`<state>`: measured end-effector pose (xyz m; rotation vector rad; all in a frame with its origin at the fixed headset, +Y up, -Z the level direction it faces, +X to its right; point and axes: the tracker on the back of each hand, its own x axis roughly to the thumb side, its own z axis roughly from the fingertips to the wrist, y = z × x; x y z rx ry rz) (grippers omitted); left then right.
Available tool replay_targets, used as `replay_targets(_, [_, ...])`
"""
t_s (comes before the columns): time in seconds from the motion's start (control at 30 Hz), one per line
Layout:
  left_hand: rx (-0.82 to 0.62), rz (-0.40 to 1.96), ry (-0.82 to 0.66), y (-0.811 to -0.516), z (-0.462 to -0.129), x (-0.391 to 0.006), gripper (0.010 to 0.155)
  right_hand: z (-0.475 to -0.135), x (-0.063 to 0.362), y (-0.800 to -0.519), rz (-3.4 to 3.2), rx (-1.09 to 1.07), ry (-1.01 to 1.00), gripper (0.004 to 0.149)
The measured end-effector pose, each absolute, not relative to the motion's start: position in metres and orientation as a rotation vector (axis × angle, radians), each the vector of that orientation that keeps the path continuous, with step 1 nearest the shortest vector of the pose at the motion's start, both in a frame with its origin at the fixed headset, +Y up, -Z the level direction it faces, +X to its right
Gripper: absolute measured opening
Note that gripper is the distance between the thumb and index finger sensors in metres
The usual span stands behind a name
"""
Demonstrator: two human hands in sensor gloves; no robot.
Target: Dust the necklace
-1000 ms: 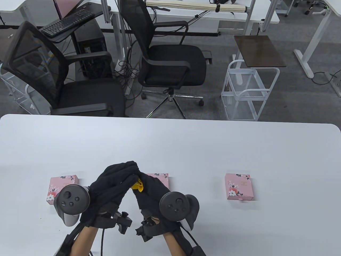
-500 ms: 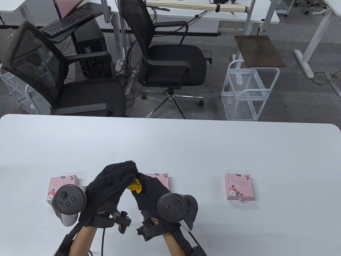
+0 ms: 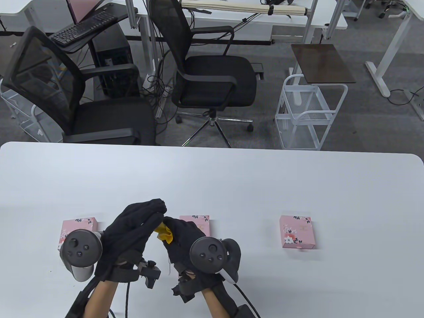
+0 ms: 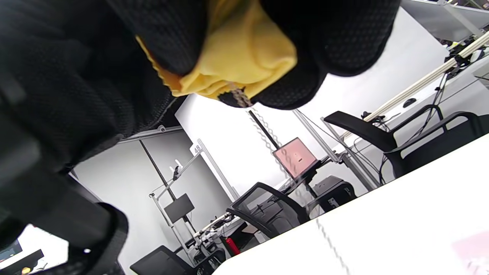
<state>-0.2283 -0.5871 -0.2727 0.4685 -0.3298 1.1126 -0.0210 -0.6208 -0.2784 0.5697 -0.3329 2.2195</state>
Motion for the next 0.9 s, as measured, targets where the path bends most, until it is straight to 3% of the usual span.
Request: replay_targets(0.9, [0.453, 1.157, -0.32, -0.5836, -0.2732, -0.2369, 0.036, -0.2831, -0.0264, -0.6308, 2.221, 0.571, -0.263, 0.038])
